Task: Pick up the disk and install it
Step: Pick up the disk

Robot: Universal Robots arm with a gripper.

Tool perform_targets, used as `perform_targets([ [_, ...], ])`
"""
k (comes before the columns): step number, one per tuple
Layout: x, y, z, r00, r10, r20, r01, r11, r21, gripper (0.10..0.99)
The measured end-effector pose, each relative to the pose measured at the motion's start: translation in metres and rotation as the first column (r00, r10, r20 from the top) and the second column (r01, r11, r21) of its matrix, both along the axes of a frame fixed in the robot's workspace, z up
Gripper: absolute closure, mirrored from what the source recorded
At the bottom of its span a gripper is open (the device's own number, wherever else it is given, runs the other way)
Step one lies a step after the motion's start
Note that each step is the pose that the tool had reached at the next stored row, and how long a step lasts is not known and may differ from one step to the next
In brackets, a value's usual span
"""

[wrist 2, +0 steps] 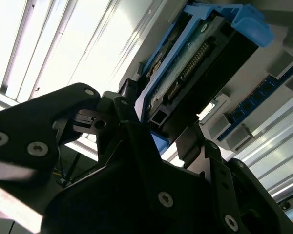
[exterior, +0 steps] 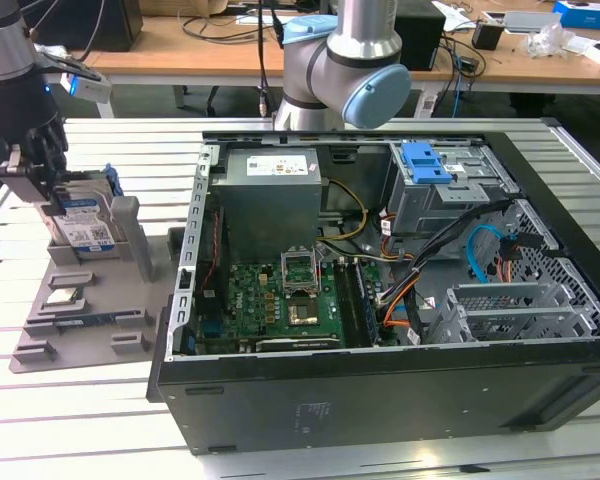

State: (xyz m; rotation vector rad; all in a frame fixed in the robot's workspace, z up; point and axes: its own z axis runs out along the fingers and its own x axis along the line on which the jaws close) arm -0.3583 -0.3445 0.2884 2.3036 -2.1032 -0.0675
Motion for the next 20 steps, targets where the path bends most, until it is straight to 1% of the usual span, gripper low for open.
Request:
perform_targets([
  [1,0.0,0.0,0.0,1.0,0.0,0.0001,0.0,1.0,0.0,0.502],
  [3,0.0,0.0,0.0,1.0,0.0,-0.0001,0.0,1.0,0.0,0.631],
  [4,0.0,0.0,-0.0001,1.0,0.0,0.0001,0.0,1.0,0.0,0.718],
  [12,0.0,0.0,-0.0002,1.0,0.0,0.0,0.0,1.0,0.0,0.718],
  [13,0.0,0.0,-0.0003,0.9997,-0.023,0.0002,0.023,0.9997,-0.001,0.718],
  [14,0.0,0.0001,-0.0003,0.9982,-0.061,0.0002,0.061,0.9982,0.0,0.718],
  [16,0.0,0.0,-0.0003,0.995,-0.1,0.0001,0.1,0.995,0.0,0.718],
  [20,0.0,0.0,-0.0003,0.9947,-0.103,0.0001,0.103,0.9947,0.0,0.718],
])
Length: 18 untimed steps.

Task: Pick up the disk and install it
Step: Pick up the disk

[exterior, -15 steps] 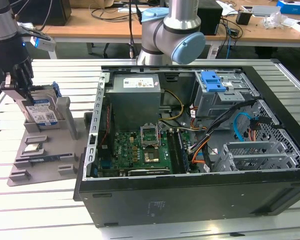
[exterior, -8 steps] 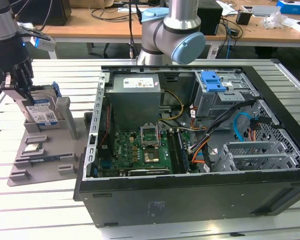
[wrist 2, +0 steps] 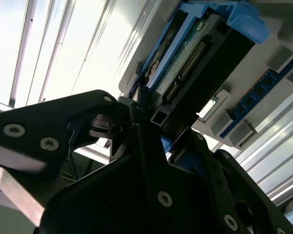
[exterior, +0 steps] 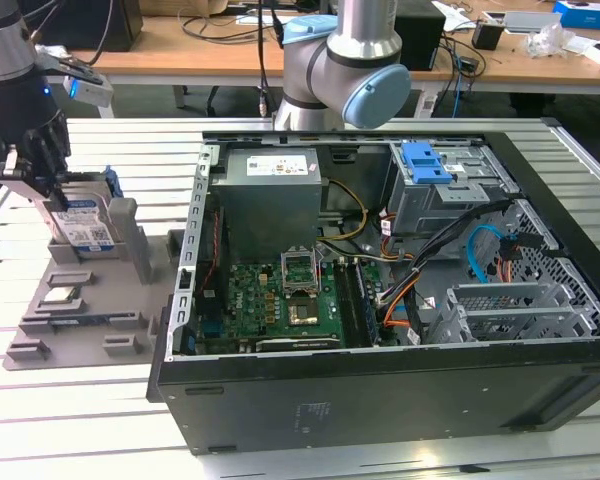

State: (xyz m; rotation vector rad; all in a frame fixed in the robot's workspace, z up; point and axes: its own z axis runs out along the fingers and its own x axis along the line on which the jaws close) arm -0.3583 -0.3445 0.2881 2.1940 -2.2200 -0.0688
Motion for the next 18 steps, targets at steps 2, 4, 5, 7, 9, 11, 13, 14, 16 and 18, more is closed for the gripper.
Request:
perform_targets([
  [2,0.0,-0.0001,0.0,0.9998,0.019,0.0,-0.019,0.9998,0.0,0.718],
  [4,0.0,-0.0001,0.0001,0.999,0.044,-0.0001,-0.044,0.999,0.0,0.718],
  [5,-0.0001,-0.0001,0.0,0.999,0.044,-0.0001,-0.044,0.999,0.0,0.718],
  [7,-0.0001,0.0,0.0,0.999,0.044,0.0,-0.044,0.999,0.0,0.718],
  [9,-0.0001,0.0,0.0,0.999,0.044,0.0,-0.044,0.999,0.0,0.718],
  [11,-0.0002,0.0,0.0,0.9998,0.022,-0.0001,-0.022,0.9998,-0.001,0.718],
  [13,-0.0002,0.0001,0.0,1.0,0.006,0.0,-0.006,1.0,-0.001,0.718],
  [14,-0.0002,0.0,0.0,1.0,0.006,0.0,-0.006,1.0,-0.001,0.718],
  [16,-0.0002,0.0,0.0,1.0,0.006,-0.0001,-0.006,1.0,-0.001,0.718],
  [18,-0.0002,0.0,0.0,1.0,0.005,-0.0001,-0.005,1.0,-0.001,0.718],
])
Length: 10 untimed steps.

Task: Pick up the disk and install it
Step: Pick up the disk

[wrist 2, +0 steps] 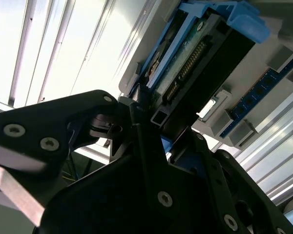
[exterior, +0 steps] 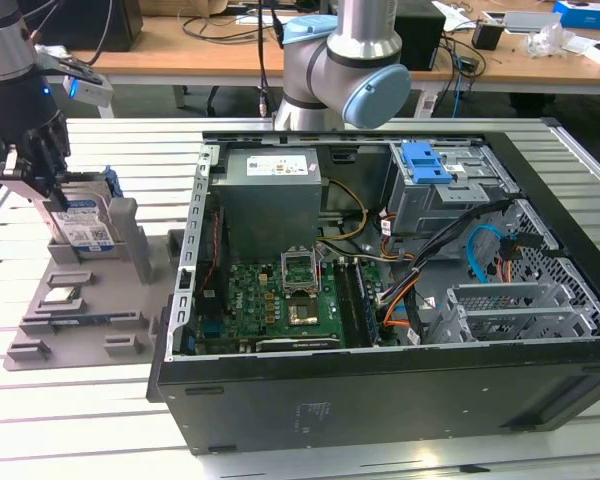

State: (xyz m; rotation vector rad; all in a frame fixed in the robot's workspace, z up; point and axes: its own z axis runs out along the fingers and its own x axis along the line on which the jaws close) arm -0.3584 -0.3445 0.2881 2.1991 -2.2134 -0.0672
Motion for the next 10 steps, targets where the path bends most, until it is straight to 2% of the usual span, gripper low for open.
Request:
perform_targets([
  [7,0.0,0.0,0.0,1.0,-0.001,0.0001,0.001,1.0,0.0,0.718],
  [10,0.0,0.0,0.004,1.0,-0.001,-0.0001,0.001,1.0,0.0,0.718],
])
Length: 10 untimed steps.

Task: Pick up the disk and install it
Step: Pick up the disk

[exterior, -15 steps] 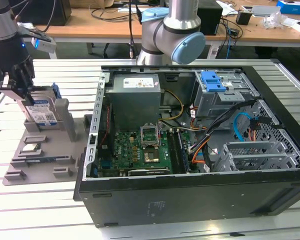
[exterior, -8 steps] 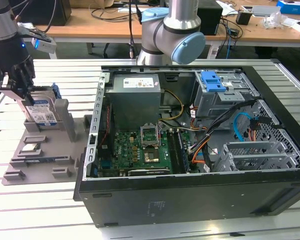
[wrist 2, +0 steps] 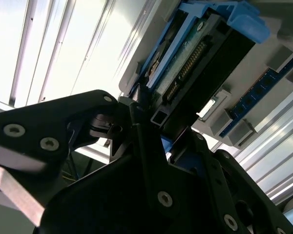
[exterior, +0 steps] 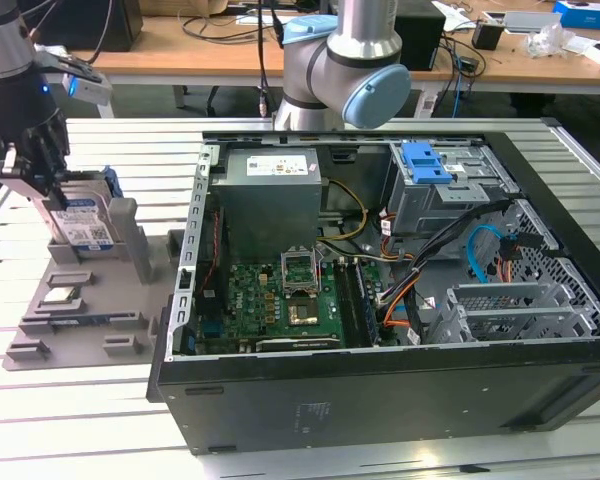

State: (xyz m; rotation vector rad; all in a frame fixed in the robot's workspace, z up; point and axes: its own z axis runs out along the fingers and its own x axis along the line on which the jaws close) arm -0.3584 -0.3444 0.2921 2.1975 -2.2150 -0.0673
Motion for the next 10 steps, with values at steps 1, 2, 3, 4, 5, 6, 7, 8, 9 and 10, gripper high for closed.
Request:
perform_targets([
  [1,0.0,0.0,0.0026,1.0,0.0,0.0,0.0,1.0,0.0,0.718],
  [2,0.0,0.0,0.0041,1.0,0.0,0.0,0.0,1.0,0.0,0.718],
  [3,0.0,0.0001,0.0069,1.0,0.0,0.0,0.0,1.0,0.0,0.718],
  [4,0.0,0.0002,0.0111,1.0,0.0,0.0001,0.0,1.0,0.0,0.718],
  [5,0.0,0.0003,0.0131,1.0,0.0,0.0001,0.0,1.0,0.0,0.718],
  [6,0.0,0.0003,0.0143,1.0,0.0,0.0001,0.0,1.0,0.0,0.718],
  [7,0.0,0.0004,0.0157,1.0,0.0,0.0,0.0,1.0,0.0,0.718],
  [8,0.0,0.0004,0.0174,1.0,0.0,0.0,0.0,1.0,0.0,0.718],
  [9,0.0,0.0005,0.0187,1.0,0.0,0.0001,0.0,1.0,0.0,0.718],
  [10,0.0,0.0005,0.0212,1.0,0.0,0.0001,0.0,1.0,0.0,0.718],
])
